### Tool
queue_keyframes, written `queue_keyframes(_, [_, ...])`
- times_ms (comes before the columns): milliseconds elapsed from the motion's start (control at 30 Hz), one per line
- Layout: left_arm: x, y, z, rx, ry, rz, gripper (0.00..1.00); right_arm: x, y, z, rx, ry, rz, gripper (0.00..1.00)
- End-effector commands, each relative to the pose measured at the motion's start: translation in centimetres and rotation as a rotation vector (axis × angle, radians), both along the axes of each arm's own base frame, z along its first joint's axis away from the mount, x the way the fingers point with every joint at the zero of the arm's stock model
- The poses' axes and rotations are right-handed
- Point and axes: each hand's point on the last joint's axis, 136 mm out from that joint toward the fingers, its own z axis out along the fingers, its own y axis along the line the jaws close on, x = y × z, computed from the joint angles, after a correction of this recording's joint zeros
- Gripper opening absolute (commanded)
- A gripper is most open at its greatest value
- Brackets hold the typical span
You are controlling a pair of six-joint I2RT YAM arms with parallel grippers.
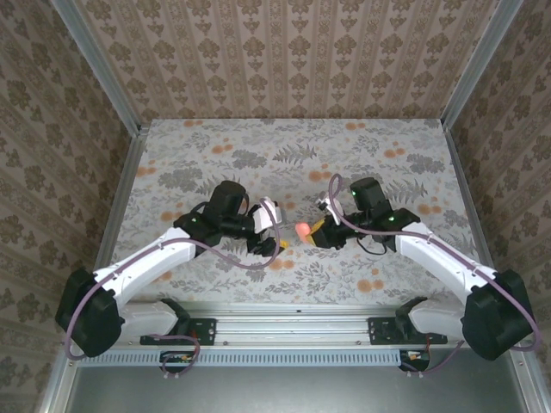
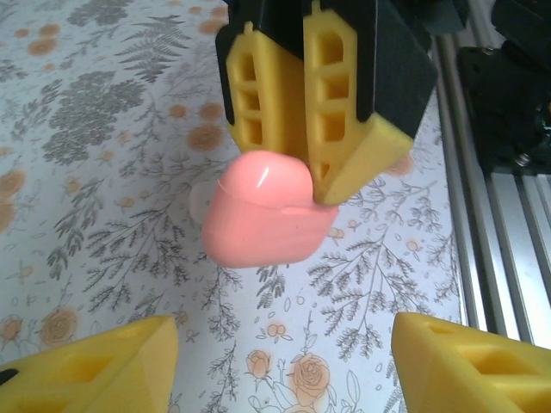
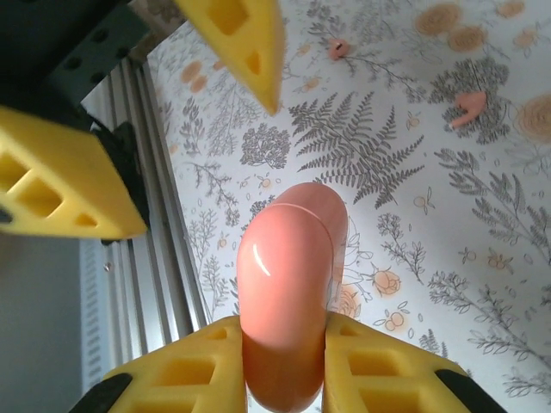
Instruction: Insert wireless bluetooth earbuds into charging case
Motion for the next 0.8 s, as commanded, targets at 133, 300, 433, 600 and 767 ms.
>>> queue_keyframes(133, [-1.9, -0.2, 1.3, -0.003, -0.11, -0.168, 0.64, -2.8, 0.0, 2.4, 0.016, -0.325, 0.29, 0.17])
queue_keyframes(300, [-2.8, -0.8, 1.5, -0.01, -0.172, -0.231, 0.63, -3.6, 0.4, 2.5, 0.009, -0.35, 0.364, 0.16])
queue_keyframes(433, [-3.0, -1.2, 1.5, -0.008, -0.185, -0.255, 0.62, -3.8, 0.9, 2.6, 0.022, -0.358, 0.392, 0.16])
queue_keyframes(600, [-3.3, -1.8, 2.1, -0.025, -0.151, -0.282, 0.58, -3.9, 1.3, 2.7, 0.032, -0.363, 0.409, 0.16])
queue_keyframes(767, [-3.7, -2.3, 2.3, -0.036, -0.133, -0.312, 0.52, -4.0, 1.5, 2.5, 0.023, -0.361, 0.426, 0.16])
